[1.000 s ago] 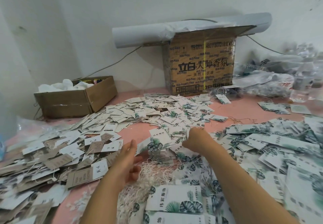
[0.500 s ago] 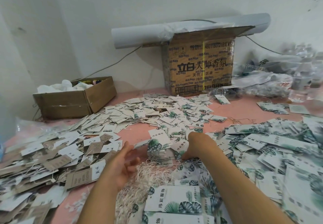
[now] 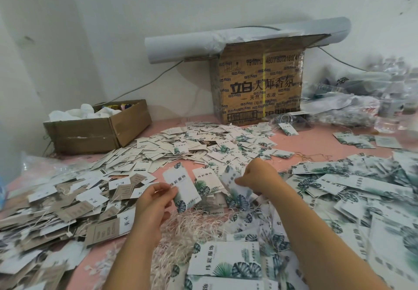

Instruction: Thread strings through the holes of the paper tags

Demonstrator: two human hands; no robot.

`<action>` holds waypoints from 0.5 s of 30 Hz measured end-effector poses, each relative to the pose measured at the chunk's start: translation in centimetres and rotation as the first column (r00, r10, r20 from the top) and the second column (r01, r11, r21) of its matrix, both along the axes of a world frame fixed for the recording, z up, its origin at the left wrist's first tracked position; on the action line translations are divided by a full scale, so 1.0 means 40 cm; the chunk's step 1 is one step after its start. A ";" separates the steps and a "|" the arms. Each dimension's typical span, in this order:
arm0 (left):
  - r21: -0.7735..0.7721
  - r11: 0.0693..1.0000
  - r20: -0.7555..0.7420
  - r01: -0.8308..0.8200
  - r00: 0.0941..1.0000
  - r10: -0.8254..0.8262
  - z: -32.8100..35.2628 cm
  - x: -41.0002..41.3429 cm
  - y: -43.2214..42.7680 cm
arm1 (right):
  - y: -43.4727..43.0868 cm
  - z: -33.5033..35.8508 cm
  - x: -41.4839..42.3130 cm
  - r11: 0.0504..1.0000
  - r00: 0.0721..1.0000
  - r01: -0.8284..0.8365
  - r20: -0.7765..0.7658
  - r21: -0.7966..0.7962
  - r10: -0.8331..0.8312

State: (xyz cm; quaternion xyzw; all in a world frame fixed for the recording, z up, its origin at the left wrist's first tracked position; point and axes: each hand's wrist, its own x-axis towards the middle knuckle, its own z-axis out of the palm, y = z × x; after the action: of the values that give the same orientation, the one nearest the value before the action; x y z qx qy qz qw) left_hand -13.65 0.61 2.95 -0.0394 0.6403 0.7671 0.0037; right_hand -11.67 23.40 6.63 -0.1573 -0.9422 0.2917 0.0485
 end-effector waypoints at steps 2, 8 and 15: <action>-0.088 0.996 -0.064 0.026 0.997 -0.032 0.004 0.003 0.009 | 0.001 0.017 0.005 0.995 0.994 -0.008 -0.106 -0.099 -0.003; -0.206 0.975 -0.192 0.088 0.973 -0.129 0.031 0.018 0.028 | -0.050 0.066 0.040 0.802 0.943 -0.299 -0.289 -0.517 0.165; -0.157 0.976 -0.297 0.149 0.936 -0.191 0.084 0.033 0.048 | -0.077 0.066 0.051 0.812 0.935 -0.338 -0.269 -0.476 0.232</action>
State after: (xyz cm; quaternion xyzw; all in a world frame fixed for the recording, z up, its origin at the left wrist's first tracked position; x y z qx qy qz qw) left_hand -12.32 2.54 6.32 0.1372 0.6833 0.7164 -0.0332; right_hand -9.61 20.33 9.25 0.0089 -0.8328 0.5508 0.0538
